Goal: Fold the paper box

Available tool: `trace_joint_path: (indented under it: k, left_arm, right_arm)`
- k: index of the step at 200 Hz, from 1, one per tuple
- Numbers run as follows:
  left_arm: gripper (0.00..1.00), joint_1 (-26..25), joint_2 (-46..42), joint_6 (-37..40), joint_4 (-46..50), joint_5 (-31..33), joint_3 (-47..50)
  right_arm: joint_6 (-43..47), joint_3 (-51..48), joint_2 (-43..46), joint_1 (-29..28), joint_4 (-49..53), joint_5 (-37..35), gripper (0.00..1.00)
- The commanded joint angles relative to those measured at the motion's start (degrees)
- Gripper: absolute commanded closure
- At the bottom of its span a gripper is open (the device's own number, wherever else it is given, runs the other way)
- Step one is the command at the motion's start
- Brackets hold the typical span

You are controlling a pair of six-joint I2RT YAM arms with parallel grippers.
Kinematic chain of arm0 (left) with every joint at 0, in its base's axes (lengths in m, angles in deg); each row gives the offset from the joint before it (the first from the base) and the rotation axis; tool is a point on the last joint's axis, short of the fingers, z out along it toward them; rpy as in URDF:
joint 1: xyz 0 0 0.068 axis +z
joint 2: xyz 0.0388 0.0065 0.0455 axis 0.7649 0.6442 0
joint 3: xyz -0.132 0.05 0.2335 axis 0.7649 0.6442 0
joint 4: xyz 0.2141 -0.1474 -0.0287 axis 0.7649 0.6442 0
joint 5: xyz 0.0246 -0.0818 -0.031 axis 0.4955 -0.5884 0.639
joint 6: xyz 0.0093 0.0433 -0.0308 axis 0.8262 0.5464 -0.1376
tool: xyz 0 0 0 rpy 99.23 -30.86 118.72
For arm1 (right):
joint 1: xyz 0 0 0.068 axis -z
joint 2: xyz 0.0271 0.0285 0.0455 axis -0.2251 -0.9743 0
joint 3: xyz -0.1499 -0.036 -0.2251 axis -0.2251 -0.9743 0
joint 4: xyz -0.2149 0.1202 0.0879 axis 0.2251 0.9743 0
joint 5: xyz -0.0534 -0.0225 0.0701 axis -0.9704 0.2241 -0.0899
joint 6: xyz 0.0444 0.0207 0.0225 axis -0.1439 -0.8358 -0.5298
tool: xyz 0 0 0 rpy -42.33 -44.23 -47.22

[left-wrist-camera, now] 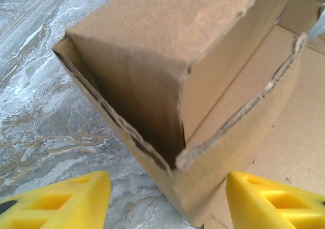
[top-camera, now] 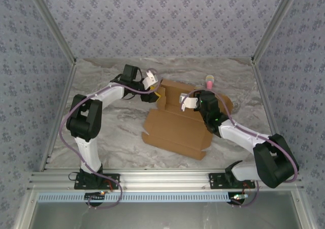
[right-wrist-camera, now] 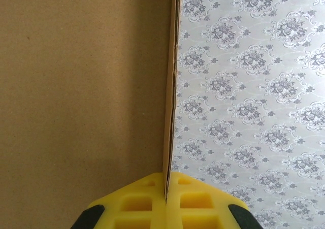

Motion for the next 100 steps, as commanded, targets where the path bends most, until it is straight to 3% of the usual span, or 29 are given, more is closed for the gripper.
trace_joint_path:
  k: [1, 100]
  left_arm:
    - [0.39, -0.7, -0.1, -4.2, -4.5, 3.6, 0.5]
    - [0.42, -2.6, -2.8, -16.8, -15.7, 15.4, 7.4]
  right_arm:
    - [0.6, 0.2, 1.2, -0.8, 0.8, 0.1, 1.00]
    - [-0.6, -0.4, 2.1, -2.8, 1.5, -1.4, 1.00]
